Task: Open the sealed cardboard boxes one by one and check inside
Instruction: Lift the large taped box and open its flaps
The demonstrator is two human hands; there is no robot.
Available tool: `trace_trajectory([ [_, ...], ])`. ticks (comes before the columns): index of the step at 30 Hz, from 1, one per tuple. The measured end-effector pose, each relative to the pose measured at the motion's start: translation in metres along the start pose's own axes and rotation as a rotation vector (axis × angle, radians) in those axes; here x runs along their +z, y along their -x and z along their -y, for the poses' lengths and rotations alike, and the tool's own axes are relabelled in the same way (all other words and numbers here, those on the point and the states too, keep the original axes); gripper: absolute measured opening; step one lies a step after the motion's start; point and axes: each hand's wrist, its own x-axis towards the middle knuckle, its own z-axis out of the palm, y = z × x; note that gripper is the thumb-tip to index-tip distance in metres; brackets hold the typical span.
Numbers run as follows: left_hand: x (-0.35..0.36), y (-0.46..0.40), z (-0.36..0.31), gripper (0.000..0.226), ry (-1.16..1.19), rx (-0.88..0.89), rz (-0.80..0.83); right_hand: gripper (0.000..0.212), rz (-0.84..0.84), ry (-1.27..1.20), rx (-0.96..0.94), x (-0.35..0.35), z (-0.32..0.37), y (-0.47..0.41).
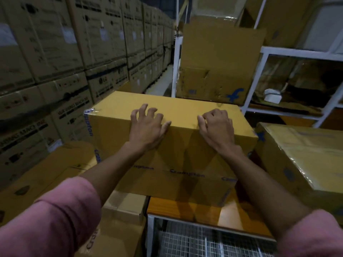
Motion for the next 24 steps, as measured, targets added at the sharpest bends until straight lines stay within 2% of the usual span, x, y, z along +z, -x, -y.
trace_trajectory([
  [2, -0.003, -0.012, 0.007, 0.054, 0.028, 0.003, 0.095, 0.044, 0.179, 0.021, 0.058, 0.002, -0.012, -0.018],
  [4, -0.007, -0.022, 0.010, 0.051, 0.033, 0.039, 0.085, 0.053, 0.388, 0.015, 0.113, 0.005, -0.018, -0.026],
  [6, -0.011, -0.031, 0.013, 0.051, 0.042, 0.019, 0.057, 0.059, 0.472, 0.029, 0.108, 0.008, -0.019, -0.022],
  [12, -0.014, -0.017, 0.017, 0.041, 0.065, -0.023, 0.023, 0.063, 0.416, 0.084, 0.109, -0.013, -0.004, 0.020],
  [19, -0.034, 0.040, 0.012, 0.065, 0.047, -0.003, 0.109, 0.063, 0.294, 0.124, 0.076, -0.037, 0.016, 0.076],
  [24, -0.049, 0.081, 0.002, 0.068, 0.038, -0.008, 0.101, 0.061, 0.208, 0.145, 0.053, -0.043, 0.024, 0.113],
])
